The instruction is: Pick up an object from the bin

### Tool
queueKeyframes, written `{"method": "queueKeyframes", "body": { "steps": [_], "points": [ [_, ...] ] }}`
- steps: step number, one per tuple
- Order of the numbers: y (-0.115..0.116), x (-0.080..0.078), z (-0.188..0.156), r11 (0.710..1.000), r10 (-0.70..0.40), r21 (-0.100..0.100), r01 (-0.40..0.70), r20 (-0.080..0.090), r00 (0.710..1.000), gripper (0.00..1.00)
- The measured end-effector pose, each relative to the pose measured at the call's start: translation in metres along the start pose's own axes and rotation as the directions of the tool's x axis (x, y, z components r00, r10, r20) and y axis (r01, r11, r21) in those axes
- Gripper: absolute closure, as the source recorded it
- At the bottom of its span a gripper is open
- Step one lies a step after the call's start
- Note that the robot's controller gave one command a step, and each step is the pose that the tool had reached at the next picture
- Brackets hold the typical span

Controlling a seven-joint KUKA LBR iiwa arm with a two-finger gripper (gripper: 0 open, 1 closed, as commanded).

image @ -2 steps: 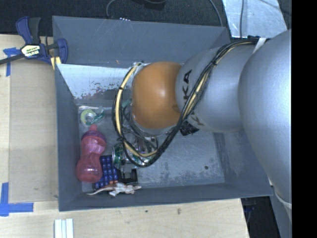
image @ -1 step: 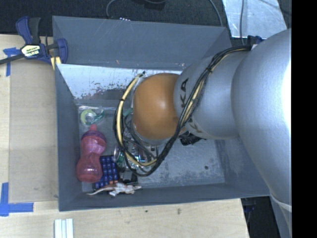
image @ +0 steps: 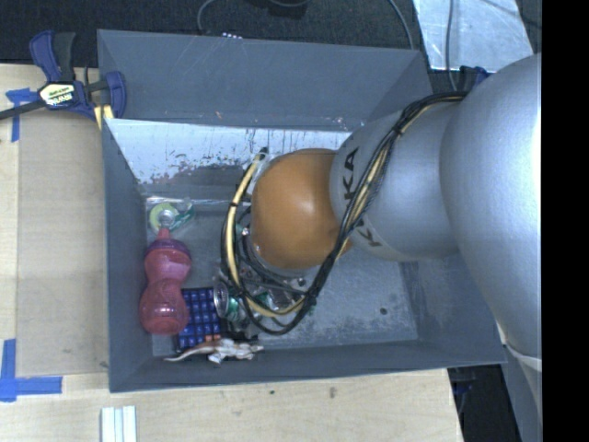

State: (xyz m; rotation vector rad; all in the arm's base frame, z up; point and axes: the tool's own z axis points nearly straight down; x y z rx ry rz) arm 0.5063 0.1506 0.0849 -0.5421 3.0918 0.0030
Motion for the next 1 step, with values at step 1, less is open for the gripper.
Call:
{"method": "queueKeyframes", "body": {
  "steps": [1],
  "points": [
    [0.0, 0.0, -0.0001, 1.0, 0.001, 0.0, -0.001, 0.0, 1.0, 1.0]
  ]
}}
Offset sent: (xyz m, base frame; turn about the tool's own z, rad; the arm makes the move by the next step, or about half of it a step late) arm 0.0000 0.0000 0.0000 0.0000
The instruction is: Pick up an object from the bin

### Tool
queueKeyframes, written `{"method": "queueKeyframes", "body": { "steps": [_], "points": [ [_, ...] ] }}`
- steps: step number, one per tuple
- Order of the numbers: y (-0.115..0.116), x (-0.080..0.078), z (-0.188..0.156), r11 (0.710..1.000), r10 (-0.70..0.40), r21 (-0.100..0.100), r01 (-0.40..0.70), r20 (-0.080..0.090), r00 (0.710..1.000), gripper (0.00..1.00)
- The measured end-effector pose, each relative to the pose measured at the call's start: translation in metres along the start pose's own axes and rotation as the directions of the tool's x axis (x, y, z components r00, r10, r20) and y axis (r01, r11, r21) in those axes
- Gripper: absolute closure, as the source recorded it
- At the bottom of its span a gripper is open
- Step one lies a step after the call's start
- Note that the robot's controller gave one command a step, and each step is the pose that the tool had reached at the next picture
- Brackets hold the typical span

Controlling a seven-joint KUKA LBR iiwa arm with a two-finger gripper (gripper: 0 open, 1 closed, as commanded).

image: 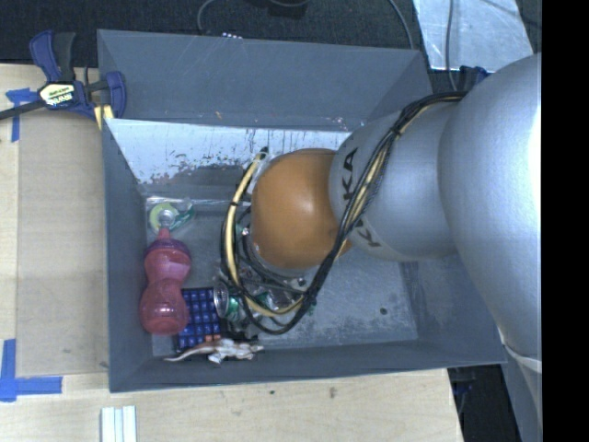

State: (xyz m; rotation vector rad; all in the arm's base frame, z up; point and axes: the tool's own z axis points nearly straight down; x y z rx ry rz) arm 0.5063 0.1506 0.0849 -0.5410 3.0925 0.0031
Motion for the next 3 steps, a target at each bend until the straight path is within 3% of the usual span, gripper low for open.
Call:
{"method": "queueKeyframes", "body": {
  "steps": [3],
  "points": [
    [-0.0001, 0.0001, -0.0001, 1.0, 0.0, 0.0, 0.0, -0.001, 1.0, 1.0]
  ]
}}
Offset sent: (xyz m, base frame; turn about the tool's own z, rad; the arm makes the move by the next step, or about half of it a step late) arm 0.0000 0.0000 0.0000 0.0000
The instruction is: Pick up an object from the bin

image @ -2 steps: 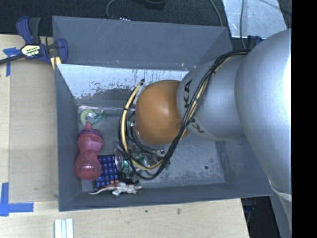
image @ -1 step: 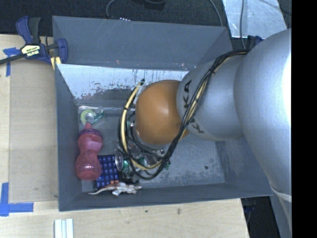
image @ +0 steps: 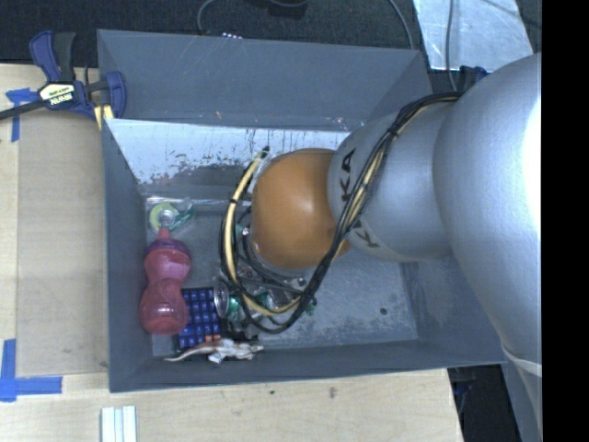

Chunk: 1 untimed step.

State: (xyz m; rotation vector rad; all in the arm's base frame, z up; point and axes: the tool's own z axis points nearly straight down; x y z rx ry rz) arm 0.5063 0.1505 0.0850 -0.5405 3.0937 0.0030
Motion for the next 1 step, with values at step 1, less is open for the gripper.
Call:
{"method": "queueKeyframes", "body": {
  "steps": [1],
  "points": [
    [-0.0001, 0.0, 0.0, 1.0, 0.0, 0.0, 0.0, 0.0, 1.0, 1.0]
  ]
}}
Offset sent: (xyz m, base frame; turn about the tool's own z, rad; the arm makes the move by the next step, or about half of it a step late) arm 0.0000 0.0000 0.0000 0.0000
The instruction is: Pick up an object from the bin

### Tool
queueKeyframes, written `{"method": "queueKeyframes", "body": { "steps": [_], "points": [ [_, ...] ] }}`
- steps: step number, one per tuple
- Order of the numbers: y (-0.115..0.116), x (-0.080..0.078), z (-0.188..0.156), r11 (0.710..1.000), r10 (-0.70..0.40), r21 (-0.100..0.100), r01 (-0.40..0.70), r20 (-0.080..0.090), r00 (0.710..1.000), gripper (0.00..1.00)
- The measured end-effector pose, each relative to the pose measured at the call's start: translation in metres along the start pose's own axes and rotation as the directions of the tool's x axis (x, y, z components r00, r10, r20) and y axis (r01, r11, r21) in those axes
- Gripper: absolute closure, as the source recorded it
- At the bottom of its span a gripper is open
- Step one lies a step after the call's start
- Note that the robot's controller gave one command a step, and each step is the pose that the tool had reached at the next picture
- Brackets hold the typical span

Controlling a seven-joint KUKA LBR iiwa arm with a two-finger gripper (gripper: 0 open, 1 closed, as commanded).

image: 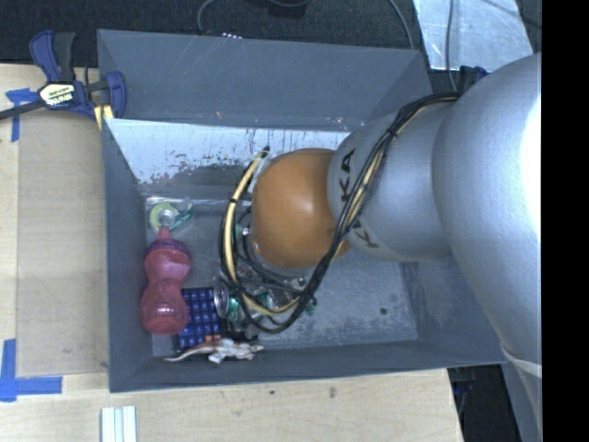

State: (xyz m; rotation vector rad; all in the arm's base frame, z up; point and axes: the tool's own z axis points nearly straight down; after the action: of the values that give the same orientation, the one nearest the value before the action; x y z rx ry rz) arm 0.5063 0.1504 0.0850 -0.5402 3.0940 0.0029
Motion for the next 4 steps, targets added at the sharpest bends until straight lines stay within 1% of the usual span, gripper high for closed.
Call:
{"method": "queueKeyframes", "body": {
  "steps": [1, 2, 4],
  "points": [
    [0.0, 0.0, 0.0, 1.0, 0.0, 0.0, 0.0, 0.0, 1.0, 0.0],
    [0.0, 0.0, 0.0, 1.0, 0.0, 0.0, 0.0, 0.0, 1.0, 1.0],
    [0.0, 0.0001, 0.0, 1.0, 0.0, 0.0, 0.0, -0.001, 1.0, 1.0]
  ]
}}
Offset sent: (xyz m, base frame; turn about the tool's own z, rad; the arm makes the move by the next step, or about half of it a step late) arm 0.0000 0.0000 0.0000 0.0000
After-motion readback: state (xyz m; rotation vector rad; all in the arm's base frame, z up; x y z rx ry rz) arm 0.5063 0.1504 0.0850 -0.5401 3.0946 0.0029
